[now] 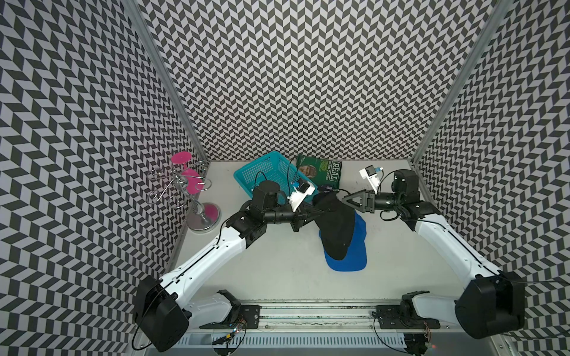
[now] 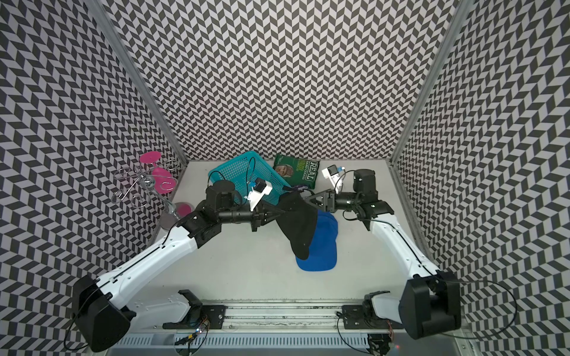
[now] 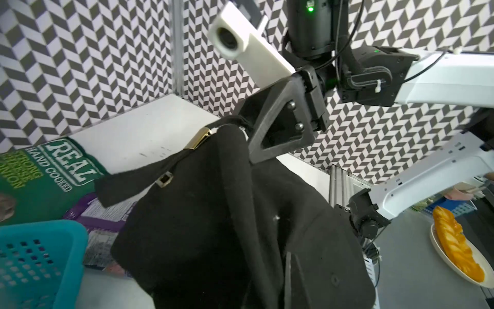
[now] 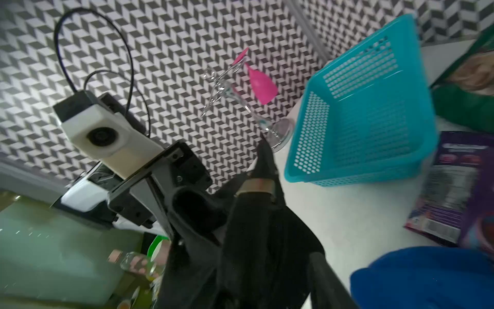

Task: Turn the baseball cap inside out
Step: Turn over the baseball cap.

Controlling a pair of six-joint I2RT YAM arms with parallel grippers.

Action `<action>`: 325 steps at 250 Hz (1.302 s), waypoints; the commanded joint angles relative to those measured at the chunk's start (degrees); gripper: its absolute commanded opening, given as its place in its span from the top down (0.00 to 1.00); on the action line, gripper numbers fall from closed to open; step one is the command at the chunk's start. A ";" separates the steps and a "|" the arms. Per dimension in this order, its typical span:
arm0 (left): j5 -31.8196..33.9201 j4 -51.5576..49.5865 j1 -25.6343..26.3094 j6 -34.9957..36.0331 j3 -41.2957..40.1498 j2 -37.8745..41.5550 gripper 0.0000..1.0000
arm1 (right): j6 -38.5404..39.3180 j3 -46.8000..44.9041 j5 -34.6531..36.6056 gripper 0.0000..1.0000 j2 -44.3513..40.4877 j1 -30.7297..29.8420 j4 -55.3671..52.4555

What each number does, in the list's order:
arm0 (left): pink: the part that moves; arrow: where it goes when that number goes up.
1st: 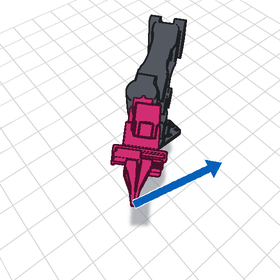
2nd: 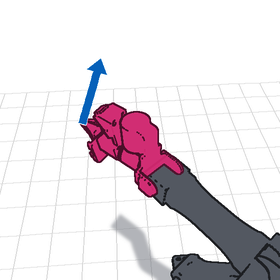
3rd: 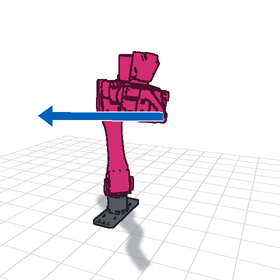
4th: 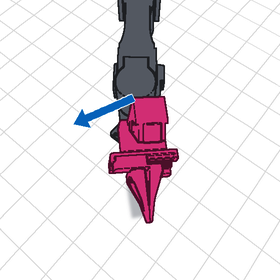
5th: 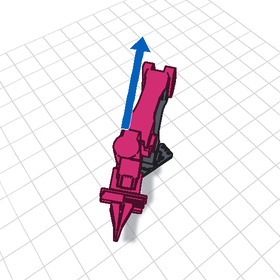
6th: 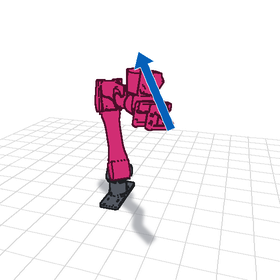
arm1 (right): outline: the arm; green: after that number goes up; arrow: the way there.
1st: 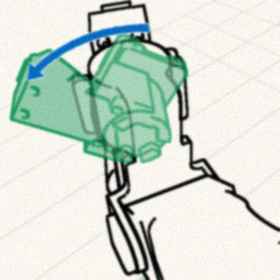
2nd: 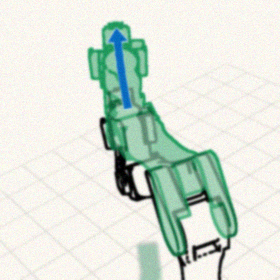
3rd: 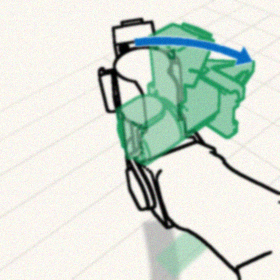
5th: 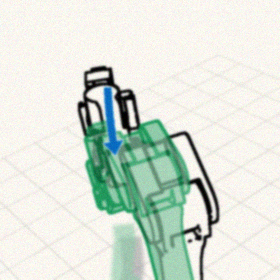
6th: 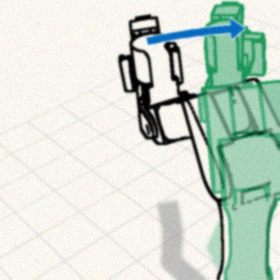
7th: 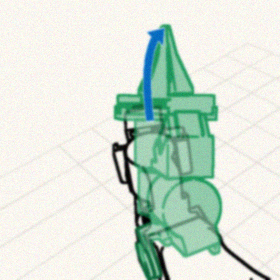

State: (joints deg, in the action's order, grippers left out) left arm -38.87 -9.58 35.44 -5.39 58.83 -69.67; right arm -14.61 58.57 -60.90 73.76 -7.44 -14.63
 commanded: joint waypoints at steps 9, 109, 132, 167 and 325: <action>7.47 -0.08 -0.21 -5.30 2.49 -2.47 1.00 | 5.90 4.57 12.67 0.17 -6.17 4.46 -4.49; 11.63 -3.57 -0.28 -12.51 8.56 -8.47 0.95 | 22.16 -6.49 47.11 0.01 -25.82 -21.46 9.12; 10.97 -3.61 -0.28 -13.61 9.54 -9.16 0.95 | 27.04 -8.34 57.81 0.01 -25.25 -31.93 10.91; 9.79 -3.53 -0.24 -14.89 10.49 -9.43 0.94 | 35.83 -9.59 71.10 0.01 -20.83 -44.72 12.98; 6.66 -2.17 -0.36 -17.73 10.23 -7.39 0.90 | 44.07 -13.00 96.79 0.46 -9.32 -50.70 21.89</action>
State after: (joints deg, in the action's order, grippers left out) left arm -28.82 -14.98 35.29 -22.46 67.59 -79.05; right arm 29.36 45.78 30.98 62.74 -57.95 4.19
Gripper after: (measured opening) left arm 0.097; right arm 0.670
